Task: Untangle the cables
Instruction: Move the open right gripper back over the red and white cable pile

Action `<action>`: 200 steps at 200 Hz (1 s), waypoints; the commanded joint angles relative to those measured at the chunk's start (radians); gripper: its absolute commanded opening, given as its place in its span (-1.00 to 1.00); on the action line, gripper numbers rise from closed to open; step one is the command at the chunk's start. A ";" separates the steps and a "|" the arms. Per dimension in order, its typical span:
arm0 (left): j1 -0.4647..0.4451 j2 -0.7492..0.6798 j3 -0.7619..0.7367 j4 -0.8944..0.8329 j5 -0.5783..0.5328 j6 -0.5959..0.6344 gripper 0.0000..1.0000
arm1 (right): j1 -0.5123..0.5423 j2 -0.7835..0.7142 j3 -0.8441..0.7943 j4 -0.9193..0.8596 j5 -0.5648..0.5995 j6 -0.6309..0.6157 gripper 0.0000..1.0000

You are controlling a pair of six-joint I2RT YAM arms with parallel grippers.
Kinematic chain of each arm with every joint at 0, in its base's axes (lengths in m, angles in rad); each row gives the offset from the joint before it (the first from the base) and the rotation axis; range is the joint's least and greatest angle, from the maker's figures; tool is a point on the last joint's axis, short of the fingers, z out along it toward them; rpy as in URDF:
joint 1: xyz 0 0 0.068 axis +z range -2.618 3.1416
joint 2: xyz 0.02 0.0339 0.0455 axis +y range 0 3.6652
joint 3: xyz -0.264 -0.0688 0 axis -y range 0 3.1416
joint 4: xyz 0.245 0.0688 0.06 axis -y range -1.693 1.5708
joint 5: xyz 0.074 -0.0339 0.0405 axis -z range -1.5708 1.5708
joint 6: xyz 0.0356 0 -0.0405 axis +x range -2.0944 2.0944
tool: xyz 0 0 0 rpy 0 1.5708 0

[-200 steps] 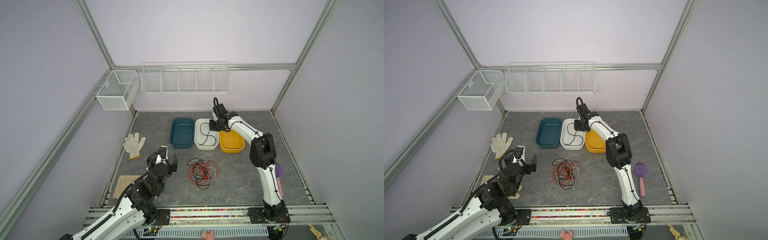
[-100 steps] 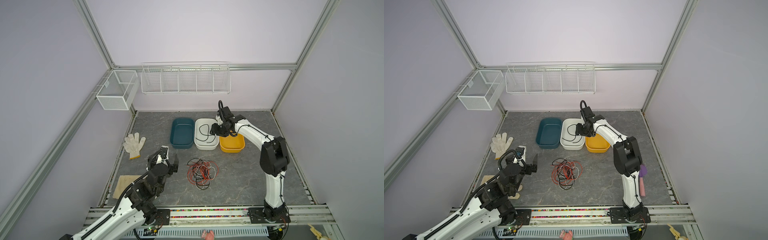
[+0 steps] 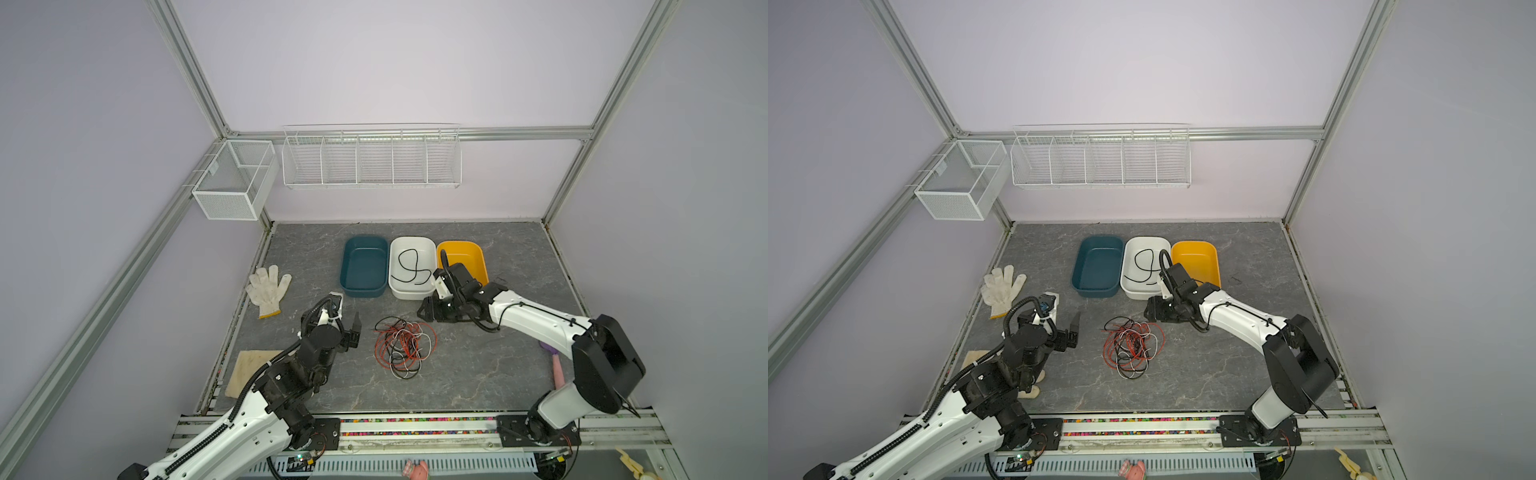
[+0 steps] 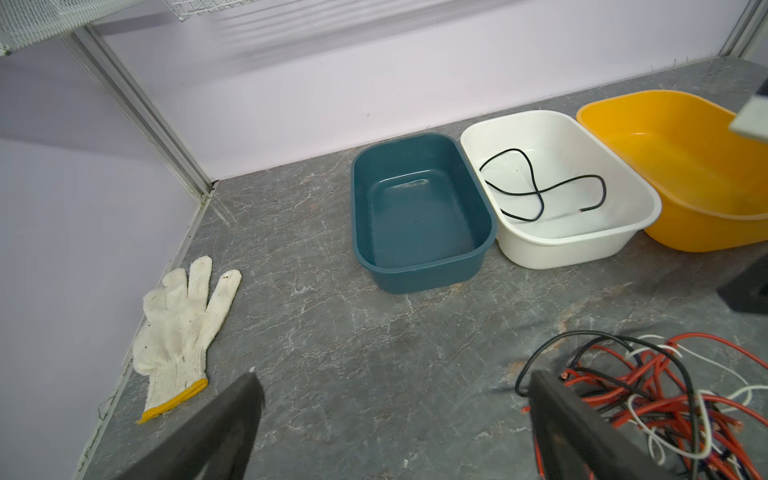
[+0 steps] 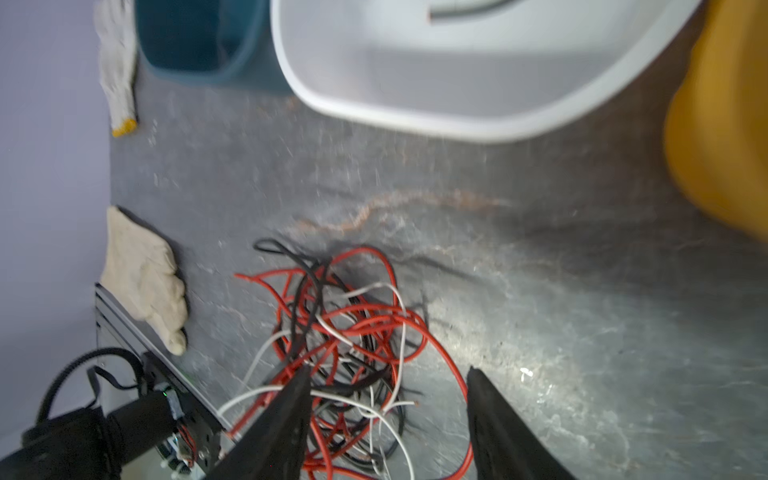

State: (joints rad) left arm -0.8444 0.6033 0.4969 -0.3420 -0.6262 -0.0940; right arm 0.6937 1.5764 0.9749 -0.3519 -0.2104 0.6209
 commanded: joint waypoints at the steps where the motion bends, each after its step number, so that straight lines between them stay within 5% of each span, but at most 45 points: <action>1: 0.001 0.014 0.049 -0.036 0.017 -0.019 0.98 | 0.017 -0.007 -0.087 0.096 0.008 0.051 0.16; 45: 0.001 0.036 0.057 -0.041 0.025 -0.020 0.98 | 0.039 -0.004 -0.191 0.163 0.004 0.059 -0.10; 101: 0.001 0.038 0.056 -0.042 0.025 -0.021 0.98 | 0.089 -0.126 -0.174 0.053 0.128 0.050 -0.08; 200: -0.001 0.047 0.062 -0.051 0.041 -0.024 0.98 | 0.157 -0.237 -0.247 0.030 0.159 0.110 -0.06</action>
State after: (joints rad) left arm -0.8444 0.6567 0.5255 -0.3794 -0.5934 -0.1043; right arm 0.8314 1.3922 0.7586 -0.2974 -0.0898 0.6895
